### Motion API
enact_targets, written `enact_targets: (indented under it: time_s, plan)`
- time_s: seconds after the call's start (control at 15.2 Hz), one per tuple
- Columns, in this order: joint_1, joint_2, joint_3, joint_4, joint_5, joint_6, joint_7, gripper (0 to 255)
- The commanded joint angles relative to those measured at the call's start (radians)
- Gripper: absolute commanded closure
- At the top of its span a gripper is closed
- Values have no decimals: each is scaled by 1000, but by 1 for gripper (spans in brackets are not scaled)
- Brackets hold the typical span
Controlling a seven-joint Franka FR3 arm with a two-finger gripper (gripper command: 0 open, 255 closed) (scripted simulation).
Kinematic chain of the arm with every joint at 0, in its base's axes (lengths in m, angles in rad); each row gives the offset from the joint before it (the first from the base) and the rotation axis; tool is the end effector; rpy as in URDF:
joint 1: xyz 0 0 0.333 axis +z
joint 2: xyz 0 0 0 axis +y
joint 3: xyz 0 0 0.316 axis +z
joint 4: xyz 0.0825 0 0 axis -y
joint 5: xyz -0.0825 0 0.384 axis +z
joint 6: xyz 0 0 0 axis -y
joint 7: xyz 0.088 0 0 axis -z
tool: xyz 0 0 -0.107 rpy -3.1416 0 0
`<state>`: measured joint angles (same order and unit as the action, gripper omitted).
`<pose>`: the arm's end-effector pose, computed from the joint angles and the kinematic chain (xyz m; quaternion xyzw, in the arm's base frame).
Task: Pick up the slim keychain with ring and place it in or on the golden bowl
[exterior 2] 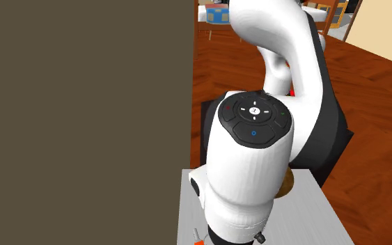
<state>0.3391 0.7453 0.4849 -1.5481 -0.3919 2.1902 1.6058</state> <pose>0.5240 0.4680 0.2462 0.9460 -0.3242 -0.0035 0.0006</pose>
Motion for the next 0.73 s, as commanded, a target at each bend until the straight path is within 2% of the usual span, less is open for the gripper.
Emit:
enact_targets:
  time_s: [0.0, 0.53, 0.59, 0.66]
  plan:
    - [6, 20, -7, 5, -8, 15, 3, 0]
    - [7, 24, -9, 5, -10, 19, 4, 0]
    - [7, 24, -9, 5, -10, 19, 4, 255]
    - [7, 24, -9, 5, -10, 19, 4, 255]
